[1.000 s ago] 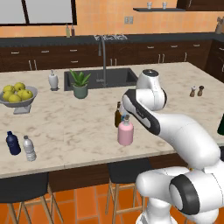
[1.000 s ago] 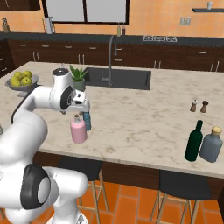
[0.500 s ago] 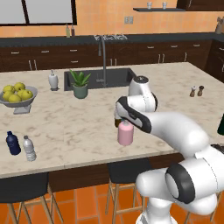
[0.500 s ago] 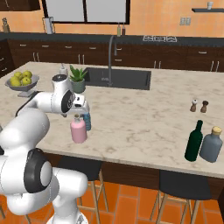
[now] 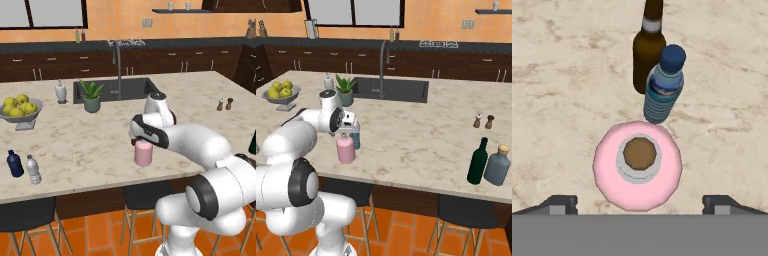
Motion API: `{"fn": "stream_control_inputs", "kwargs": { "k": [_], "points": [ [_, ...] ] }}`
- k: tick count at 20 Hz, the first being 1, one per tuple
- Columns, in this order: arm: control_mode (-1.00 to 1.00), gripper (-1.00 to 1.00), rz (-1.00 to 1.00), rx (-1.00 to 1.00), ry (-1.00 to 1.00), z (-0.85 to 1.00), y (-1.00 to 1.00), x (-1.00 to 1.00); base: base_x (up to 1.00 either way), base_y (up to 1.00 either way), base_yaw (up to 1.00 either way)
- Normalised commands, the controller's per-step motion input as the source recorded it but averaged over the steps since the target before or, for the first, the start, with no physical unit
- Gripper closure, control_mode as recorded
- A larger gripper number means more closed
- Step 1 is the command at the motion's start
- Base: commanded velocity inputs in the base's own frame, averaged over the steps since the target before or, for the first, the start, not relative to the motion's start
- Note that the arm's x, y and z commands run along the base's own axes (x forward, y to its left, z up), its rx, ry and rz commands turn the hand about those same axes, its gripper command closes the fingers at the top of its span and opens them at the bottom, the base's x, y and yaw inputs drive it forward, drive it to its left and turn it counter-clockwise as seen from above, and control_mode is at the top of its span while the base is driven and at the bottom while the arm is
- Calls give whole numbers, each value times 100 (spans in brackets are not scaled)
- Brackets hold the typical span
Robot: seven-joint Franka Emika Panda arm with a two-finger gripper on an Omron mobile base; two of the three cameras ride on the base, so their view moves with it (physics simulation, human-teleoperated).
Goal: Move the plastic bottles in the middle to the plastics group, and the glass bottles in the middle to the glass group.
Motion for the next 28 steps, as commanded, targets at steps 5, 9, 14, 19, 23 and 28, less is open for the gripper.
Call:
{"fn": "stream_control_inputs", "kwargs": {
  "k": [5, 9, 14, 19, 23, 28],
  "points": [
    [-100, -100, 0, 0, 0, -17, 0, 15, 0, 0, 0],
    [-100, -100, 0, 0, 0, -13, 0, 20, 0, 0, 0],
    [-100, -100, 0, 0, 0, -6, 1, 17, 0, 0, 0],
    [-100, -100, 0, 0, 0, -3, 3, 9, 0, 0, 0],
    [-100, -100, 0, 0, 0, 0, 0, 0, 0, 0, 0],
    [-100, 100, 0, 0, 0, 0, 0, 0, 0, 0, 0]
  ]
}}
